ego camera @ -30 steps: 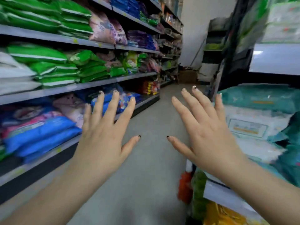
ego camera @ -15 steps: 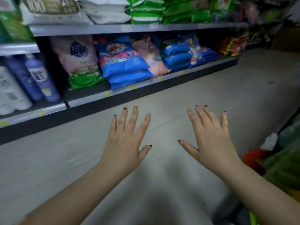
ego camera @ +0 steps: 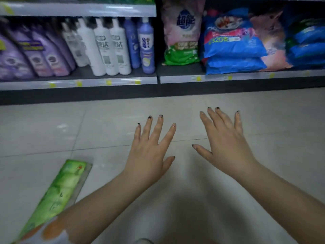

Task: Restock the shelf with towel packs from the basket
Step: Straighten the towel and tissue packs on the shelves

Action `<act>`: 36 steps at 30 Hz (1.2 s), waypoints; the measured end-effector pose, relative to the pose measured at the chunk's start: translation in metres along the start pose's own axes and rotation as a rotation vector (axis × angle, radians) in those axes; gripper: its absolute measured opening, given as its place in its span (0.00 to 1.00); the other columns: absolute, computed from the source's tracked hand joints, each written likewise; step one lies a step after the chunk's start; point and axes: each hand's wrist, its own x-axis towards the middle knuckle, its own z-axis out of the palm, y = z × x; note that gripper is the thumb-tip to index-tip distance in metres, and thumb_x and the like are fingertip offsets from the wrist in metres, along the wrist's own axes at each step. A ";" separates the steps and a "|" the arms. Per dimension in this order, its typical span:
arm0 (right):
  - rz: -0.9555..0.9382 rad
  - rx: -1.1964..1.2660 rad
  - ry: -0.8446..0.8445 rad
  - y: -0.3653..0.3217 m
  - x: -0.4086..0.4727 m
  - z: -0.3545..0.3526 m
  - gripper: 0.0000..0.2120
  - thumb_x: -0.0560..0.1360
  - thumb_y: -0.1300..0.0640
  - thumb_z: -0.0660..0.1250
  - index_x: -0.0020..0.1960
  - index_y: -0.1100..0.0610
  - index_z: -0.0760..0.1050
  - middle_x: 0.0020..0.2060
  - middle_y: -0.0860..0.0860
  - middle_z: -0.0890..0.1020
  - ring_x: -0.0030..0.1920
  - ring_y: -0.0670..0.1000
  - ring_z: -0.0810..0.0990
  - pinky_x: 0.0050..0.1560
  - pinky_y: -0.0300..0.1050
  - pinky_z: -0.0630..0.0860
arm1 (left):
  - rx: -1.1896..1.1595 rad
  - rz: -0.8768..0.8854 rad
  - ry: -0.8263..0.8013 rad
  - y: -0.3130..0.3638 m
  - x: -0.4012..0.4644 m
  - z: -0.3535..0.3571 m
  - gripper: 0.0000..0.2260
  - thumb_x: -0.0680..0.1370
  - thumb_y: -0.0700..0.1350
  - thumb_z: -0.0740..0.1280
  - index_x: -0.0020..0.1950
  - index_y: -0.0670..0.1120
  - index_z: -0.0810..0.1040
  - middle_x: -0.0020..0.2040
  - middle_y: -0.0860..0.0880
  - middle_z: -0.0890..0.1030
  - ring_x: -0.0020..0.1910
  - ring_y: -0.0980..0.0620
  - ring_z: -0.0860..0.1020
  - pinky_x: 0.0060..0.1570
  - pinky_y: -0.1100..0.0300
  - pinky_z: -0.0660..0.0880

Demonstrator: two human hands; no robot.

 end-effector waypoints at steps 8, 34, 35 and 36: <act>-0.254 0.142 -0.089 -0.108 0.050 0.023 0.39 0.75 0.36 0.54 0.76 0.52 0.42 0.77 0.52 0.46 0.76 0.54 0.44 0.71 0.59 0.35 | 0.068 -0.221 -0.066 -0.087 -0.050 0.017 0.39 0.67 0.60 0.71 0.73 0.48 0.61 0.71 0.38 0.67 0.68 0.34 0.66 0.63 0.38 0.63; -0.826 0.248 0.037 -0.361 0.095 0.115 0.40 0.57 0.40 0.75 0.63 0.60 0.74 0.61 0.59 0.77 0.63 0.59 0.75 0.62 0.68 0.64 | 0.112 -0.815 -0.308 -0.237 -0.224 0.124 0.44 0.61 0.59 0.76 0.70 0.44 0.64 0.66 0.37 0.72 0.63 0.31 0.72 0.58 0.35 0.68; -0.827 0.253 0.032 -0.363 0.094 0.119 0.40 0.57 0.40 0.76 0.63 0.59 0.74 0.60 0.59 0.78 0.62 0.59 0.76 0.62 0.68 0.65 | 0.098 -0.831 -0.344 -0.236 -0.229 0.134 0.44 0.59 0.59 0.76 0.70 0.43 0.65 0.66 0.36 0.73 0.62 0.31 0.72 0.57 0.35 0.69; -0.824 0.253 0.020 -0.365 0.093 0.123 0.40 0.56 0.40 0.76 0.62 0.59 0.75 0.60 0.58 0.78 0.62 0.59 0.76 0.61 0.68 0.65 | 0.082 -0.845 -0.384 -0.236 -0.231 0.142 0.45 0.58 0.60 0.76 0.69 0.42 0.67 0.66 0.36 0.73 0.62 0.31 0.72 0.57 0.35 0.69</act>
